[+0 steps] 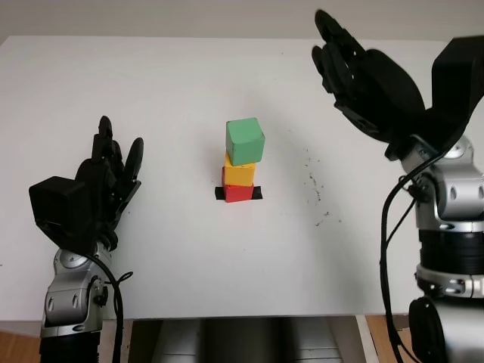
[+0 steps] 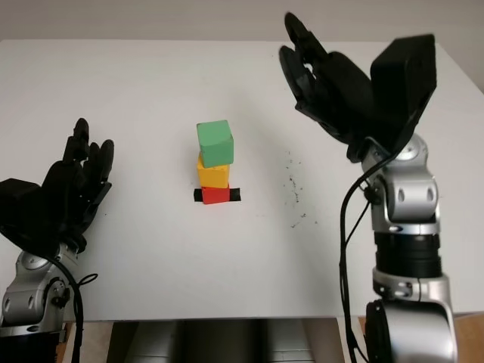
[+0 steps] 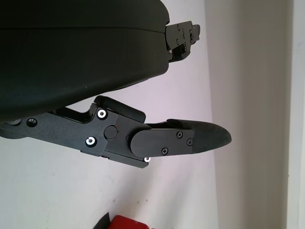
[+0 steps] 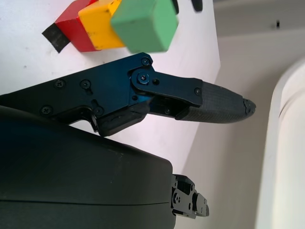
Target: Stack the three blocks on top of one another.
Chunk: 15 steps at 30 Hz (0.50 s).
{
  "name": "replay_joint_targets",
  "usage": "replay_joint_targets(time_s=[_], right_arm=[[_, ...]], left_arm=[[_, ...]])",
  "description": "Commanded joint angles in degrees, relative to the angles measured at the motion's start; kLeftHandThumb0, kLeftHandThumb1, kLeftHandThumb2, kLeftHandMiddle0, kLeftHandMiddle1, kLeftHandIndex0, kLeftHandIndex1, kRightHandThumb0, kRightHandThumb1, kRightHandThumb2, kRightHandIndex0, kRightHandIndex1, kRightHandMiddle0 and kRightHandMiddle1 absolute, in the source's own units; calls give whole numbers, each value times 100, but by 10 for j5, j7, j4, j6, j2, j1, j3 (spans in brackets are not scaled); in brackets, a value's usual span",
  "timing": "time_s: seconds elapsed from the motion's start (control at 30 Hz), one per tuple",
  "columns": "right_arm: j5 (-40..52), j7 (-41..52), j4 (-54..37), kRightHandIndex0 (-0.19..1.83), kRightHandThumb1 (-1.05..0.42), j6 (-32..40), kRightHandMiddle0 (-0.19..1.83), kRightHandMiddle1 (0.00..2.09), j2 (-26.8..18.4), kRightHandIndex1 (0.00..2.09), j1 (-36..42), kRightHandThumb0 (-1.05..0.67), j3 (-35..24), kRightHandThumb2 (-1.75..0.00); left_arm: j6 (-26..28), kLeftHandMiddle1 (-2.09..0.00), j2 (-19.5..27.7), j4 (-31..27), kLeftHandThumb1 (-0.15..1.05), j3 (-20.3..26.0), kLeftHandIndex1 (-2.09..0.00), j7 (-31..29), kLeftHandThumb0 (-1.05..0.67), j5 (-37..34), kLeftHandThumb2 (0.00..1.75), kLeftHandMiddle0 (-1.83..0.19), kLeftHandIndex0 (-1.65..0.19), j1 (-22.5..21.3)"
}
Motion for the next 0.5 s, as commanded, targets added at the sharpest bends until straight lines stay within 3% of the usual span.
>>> replay_joint_targets(time_s=[0.0, 0.47], right_arm=[[5, -17, 9, -19, -105, -18, -19, 0, 16, 0, 21, -78, -7, -75], [21, -69, 82, -19, -105, -125, -19, 0, 89, 0, 62, -81, -5, -79]], left_arm=[[-12, -1, 6, 7, 105, 3, -2, -8, -70, -7, 44, 19, 18, -9], [-99, 0, -1, 63, 105, 8, -2, -43, -72, -51, 47, 19, 19, -34]])
